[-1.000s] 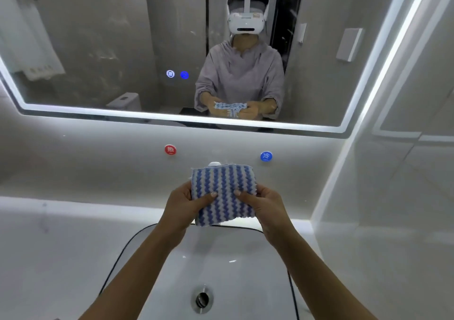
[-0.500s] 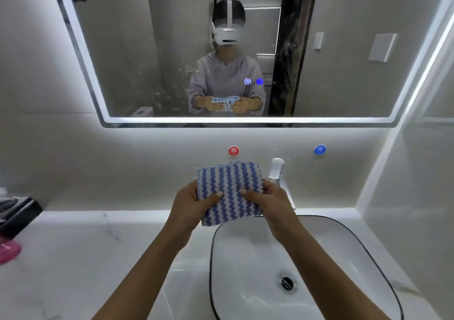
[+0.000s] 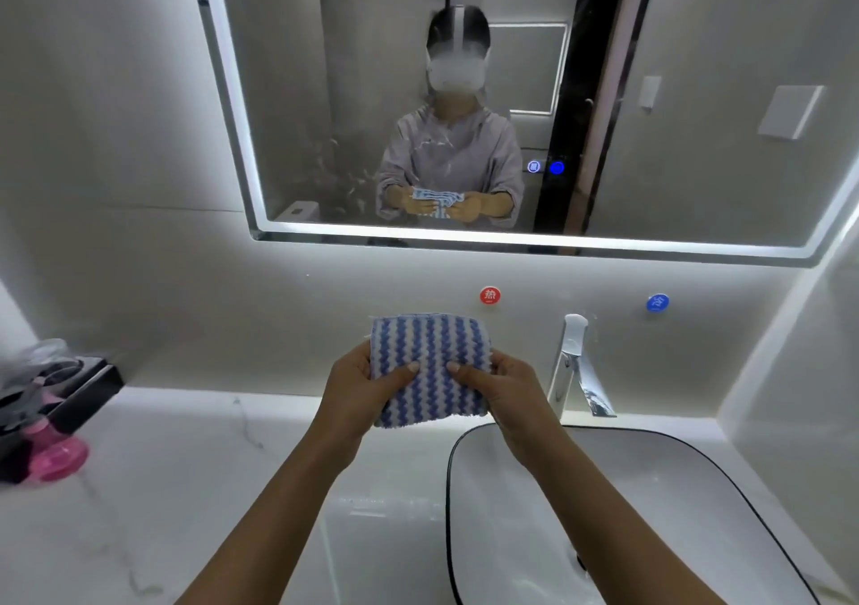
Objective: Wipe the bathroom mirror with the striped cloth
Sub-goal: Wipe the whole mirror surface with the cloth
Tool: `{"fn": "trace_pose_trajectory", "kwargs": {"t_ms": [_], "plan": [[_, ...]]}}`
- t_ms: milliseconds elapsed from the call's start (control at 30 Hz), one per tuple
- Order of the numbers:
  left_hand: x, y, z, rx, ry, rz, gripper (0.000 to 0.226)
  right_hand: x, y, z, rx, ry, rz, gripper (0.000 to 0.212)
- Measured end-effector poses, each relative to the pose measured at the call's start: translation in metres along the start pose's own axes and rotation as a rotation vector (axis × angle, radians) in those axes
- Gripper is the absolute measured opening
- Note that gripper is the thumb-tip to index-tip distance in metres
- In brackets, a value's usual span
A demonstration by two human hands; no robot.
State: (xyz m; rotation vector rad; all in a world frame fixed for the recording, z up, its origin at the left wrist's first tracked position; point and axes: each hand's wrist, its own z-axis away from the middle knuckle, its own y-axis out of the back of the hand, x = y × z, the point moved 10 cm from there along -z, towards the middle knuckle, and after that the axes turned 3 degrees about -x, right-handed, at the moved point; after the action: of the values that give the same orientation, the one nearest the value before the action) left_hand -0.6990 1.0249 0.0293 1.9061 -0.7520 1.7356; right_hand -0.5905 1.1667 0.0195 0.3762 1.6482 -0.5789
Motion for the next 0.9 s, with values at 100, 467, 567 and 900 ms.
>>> {"fn": "trace_pose_trajectory", "kwargs": {"t_ms": [100, 467, 567, 900], "plan": [[0.002, 0.011, -0.005, 0.038, -0.009, 0.002, 0.034, 0.002, -0.010, -0.014, -0.036, -0.016, 0.013, 0.015], [0.016, 0.057, -0.038, 0.063, -0.031, 0.031, 0.028, 0.004, -0.057, -0.056, -0.132, -0.107, -0.098, 0.043], [0.014, 0.073, -0.048, 0.039, -0.023, 0.060, 0.028, 0.002, -0.074, -0.065, -0.124, -0.097, -0.142, 0.044], [0.020, 0.171, -0.087, -0.130, -0.030, 0.064, 0.028, 0.018, -0.186, -0.094, -0.063, -0.123, -0.322, 0.047]]}}
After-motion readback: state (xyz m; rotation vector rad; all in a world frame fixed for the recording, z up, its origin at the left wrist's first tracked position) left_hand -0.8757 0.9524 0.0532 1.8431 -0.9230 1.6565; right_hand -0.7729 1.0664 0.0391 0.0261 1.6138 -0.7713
